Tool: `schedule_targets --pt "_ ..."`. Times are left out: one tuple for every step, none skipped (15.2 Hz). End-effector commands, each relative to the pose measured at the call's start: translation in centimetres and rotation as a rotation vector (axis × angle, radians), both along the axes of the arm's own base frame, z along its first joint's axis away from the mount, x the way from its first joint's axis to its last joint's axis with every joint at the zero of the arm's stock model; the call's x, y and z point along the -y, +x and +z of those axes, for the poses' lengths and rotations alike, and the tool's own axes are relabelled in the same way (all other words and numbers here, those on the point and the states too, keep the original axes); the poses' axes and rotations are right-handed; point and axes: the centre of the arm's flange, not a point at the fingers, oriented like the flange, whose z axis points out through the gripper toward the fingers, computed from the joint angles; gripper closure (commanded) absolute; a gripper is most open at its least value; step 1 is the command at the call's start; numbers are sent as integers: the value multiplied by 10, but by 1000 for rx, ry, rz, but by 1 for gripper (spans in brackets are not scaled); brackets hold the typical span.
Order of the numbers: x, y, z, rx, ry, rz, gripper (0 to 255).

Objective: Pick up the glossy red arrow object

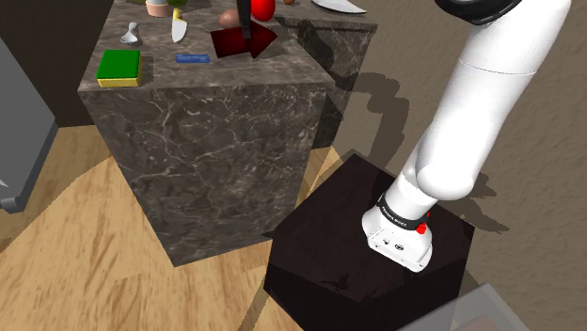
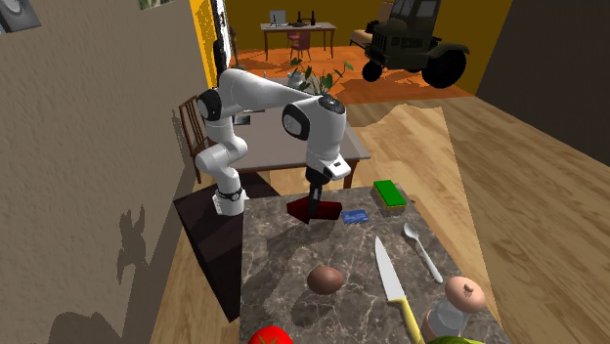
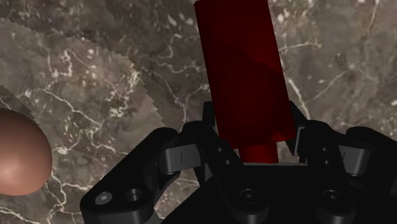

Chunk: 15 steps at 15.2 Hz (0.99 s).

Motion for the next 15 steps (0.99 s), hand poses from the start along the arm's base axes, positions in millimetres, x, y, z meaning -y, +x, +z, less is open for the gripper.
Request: schedule_targets --pt "0 0 9 0 0 0 255" --pt "0 0 14 0 0 0 255" --pt "0 0 20 0 0 0 255" --pt "0 0 25 0 0 0 255" --pt "0 0 30 0 0 0 255" --pt "0 0 35 0 0 0 255" --pt "0 0 41 0 0 0 255" --pt "0 0 46 0 0 0 255" --pt "0 0 51 0 0 0 255" --pt "0 0 57 0 0 0 255" --pt "0 0 62 0 0 0 255" --pt "0 0 67 0 0 0 255" --pt "0 0 72 0 0 0 255" --pt "0 0 73 0 0 0 255" --pt "0 0 73 0 0 0 255"
